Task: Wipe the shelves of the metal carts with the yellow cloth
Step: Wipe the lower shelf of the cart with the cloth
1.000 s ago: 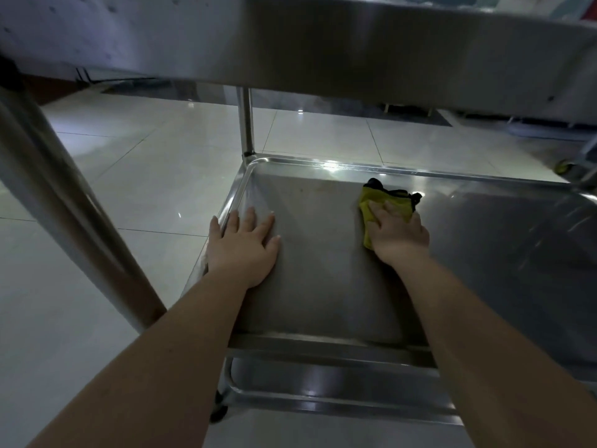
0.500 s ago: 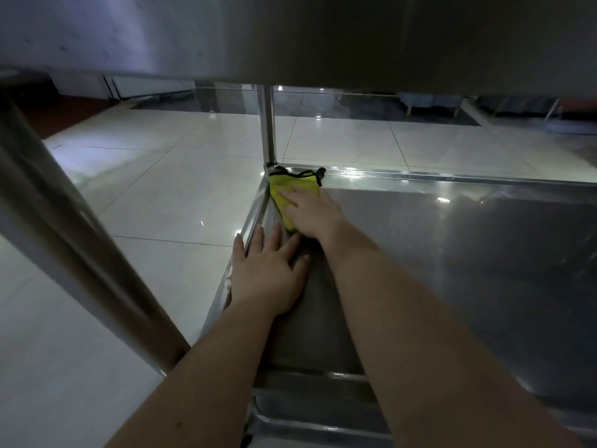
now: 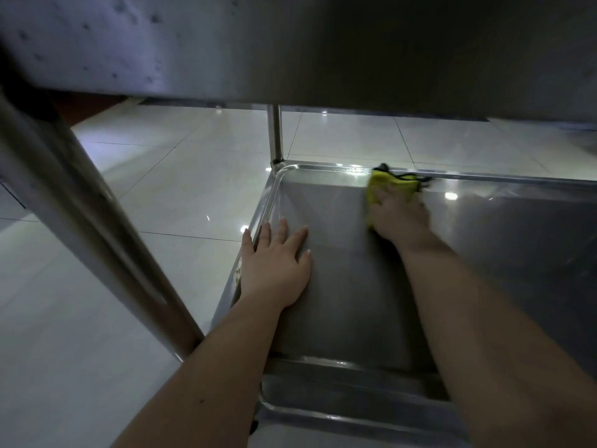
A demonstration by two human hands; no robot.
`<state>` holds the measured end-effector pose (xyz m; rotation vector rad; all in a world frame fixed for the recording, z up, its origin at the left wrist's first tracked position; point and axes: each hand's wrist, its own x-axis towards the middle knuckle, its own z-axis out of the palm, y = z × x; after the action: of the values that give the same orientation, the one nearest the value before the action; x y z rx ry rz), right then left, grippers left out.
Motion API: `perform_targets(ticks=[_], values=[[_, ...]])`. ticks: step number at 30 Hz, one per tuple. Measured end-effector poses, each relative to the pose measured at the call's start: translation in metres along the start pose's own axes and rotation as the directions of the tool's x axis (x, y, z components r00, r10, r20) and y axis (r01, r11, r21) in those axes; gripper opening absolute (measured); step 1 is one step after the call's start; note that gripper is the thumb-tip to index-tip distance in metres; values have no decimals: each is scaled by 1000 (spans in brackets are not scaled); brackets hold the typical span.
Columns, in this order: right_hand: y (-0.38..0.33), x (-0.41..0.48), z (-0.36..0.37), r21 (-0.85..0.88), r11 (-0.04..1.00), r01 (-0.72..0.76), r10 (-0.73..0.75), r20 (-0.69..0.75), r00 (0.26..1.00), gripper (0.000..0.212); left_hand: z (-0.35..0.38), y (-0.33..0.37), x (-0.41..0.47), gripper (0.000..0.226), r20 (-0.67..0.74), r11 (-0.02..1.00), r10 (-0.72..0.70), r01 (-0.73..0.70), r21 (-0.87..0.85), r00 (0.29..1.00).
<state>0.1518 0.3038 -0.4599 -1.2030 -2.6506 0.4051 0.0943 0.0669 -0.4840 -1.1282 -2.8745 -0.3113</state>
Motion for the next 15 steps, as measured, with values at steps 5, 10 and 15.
perform_targets(ticks=[5, 10, 15], values=[[-106, -39, 35, 104, 868, 485, -496, 182, 849, 43, -6, 0, -3, 54, -124, 975, -81, 53, -215, 989], [-104, -44, 32, 97, 867, 488, -496, 260, 829, 44, -20, 6, -10, 49, -202, 879, -219, 103, -466, 955], [-89, -89, 20, 147, 747, 649, -659, 294, 692, 46, -43, 9, -27, 61, -70, 467, -549, 236, -852, 833]])
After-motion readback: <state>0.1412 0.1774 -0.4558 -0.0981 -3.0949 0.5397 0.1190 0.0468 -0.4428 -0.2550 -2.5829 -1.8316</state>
